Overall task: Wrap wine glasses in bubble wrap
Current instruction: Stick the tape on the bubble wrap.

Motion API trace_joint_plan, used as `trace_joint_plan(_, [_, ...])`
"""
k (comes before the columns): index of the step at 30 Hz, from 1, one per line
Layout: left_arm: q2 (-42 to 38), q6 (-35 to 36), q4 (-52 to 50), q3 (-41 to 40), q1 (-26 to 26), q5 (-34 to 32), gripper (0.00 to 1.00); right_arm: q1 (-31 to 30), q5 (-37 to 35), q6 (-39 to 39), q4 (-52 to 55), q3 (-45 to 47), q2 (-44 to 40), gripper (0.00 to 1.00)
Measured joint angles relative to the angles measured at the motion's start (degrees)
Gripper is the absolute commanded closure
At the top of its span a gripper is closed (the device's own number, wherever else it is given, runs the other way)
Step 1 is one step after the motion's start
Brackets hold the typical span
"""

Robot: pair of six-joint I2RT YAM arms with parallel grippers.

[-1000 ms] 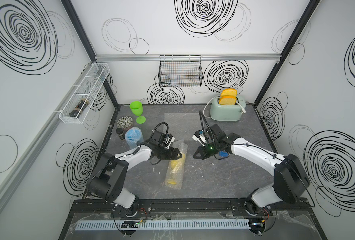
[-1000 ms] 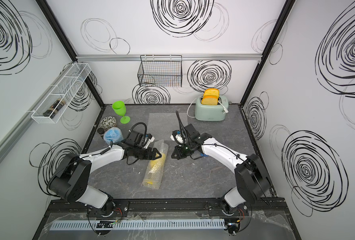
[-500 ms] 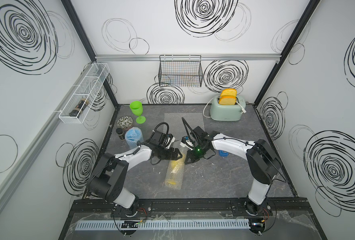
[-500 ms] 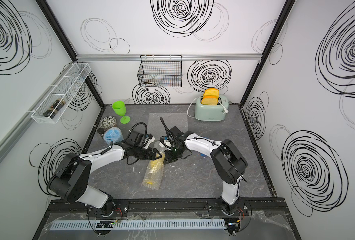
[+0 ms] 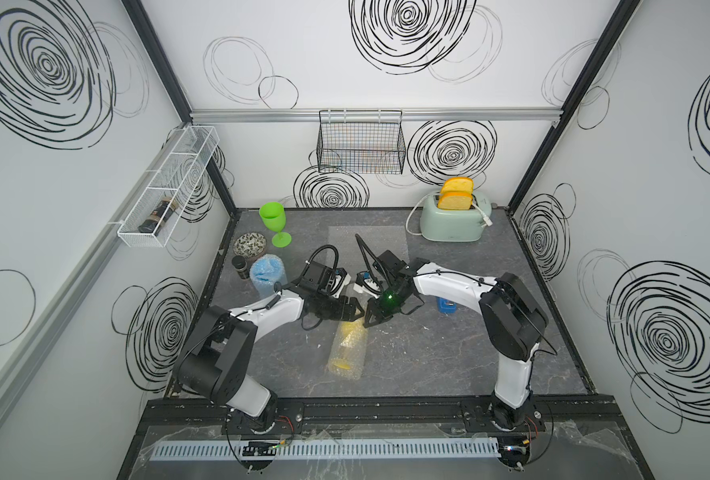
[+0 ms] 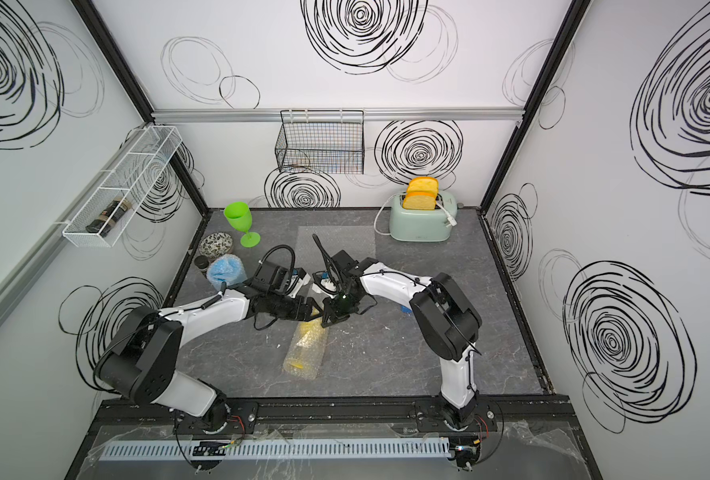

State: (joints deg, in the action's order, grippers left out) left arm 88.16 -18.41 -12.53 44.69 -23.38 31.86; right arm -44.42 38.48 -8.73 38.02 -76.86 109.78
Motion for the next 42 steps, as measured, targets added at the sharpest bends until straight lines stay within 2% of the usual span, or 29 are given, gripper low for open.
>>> trace_joint_plan(3, [0.00, 0.02, 0.00, 0.00, 0.00, 0.02, 0.15, 0.00, -0.04, -0.17, 0.57, -0.44, 0.48, 0.87])
trace_joint_plan(7, [-0.09, 0.02, -0.07, 0.00, -0.07, -0.02, 0.15, 0.00, 0.15, -1.42, 0.92, -0.52, 0.66, 0.81])
trace_joint_plan(22, [-0.09, 0.04, -0.02, 0.00, -0.31, -0.39, 0.16, 1.33, -1.97, -8.81, -2.97, 3.10, -0.46, 0.72])
trace_joint_plan(28, [-0.09, 0.04, -0.02, 0.00, -0.33, -0.48, 0.16, 0.96, -2.82, -10.84, -2.91, 3.06, -0.46, 0.66])
trace_joint_plan(35, [-0.09, 0.07, 0.00, 0.00, -0.33, -0.63, 0.16, 1.14, -3.69, -10.56, -2.25, 2.62, -0.61, 0.55])
trace_joint_plan(42, [-0.11, 0.11, 0.04, 0.00, -0.87, -0.39, 0.15, 3.34, -4.66, -9.79, -3.08, 9.09, -7.41, 0.49])
